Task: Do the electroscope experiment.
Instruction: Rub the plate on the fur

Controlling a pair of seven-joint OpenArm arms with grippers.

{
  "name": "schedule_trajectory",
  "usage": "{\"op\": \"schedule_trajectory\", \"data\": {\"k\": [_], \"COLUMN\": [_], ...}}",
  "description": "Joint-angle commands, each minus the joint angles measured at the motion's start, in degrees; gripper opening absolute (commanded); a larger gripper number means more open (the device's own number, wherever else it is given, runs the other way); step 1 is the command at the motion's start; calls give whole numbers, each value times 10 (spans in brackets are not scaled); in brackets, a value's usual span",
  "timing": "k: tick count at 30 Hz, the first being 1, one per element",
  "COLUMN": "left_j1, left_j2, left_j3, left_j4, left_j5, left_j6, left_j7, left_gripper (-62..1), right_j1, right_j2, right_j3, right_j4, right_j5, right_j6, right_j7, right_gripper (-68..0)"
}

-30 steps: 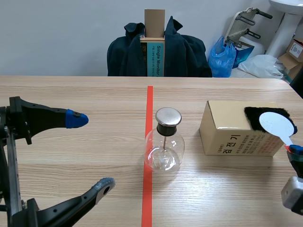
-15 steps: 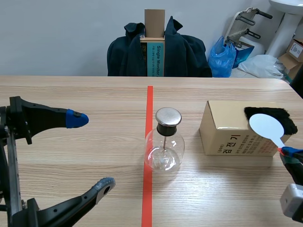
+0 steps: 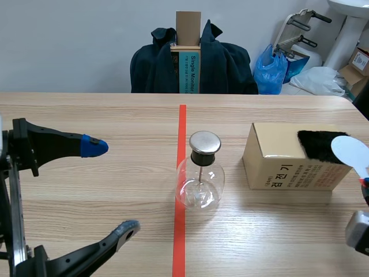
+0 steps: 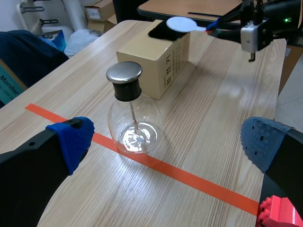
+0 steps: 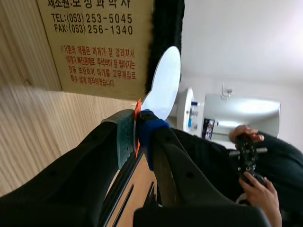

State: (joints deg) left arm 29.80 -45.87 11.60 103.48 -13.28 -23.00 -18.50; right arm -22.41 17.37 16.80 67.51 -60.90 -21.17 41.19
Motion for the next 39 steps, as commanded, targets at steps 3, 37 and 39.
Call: {"op": "schedule_trajectory", "data": {"k": [3, 37, 39], "left_j1": [-1, -1, -1], "left_j2": [3, 3, 3], "left_j3": [-2, -2, -2], "left_j4": [2, 2, 2], "left_j5": [-6, -6, -6], "left_j6": [9, 10, 10], "left_j7": [-10, -9, -10], "left_gripper": [14, 14, 14], "right_j1": [15, 24, 26], "right_j2": [11, 14, 13], "right_j3": [-3, -32, -33], "right_j4": [10, 22, 22], "right_j5": [-2, -5, -5], "right_j6": [-2, 24, 23], "right_j7": [99, -49, -4], "right_gripper": [-667, -667, -667]}}
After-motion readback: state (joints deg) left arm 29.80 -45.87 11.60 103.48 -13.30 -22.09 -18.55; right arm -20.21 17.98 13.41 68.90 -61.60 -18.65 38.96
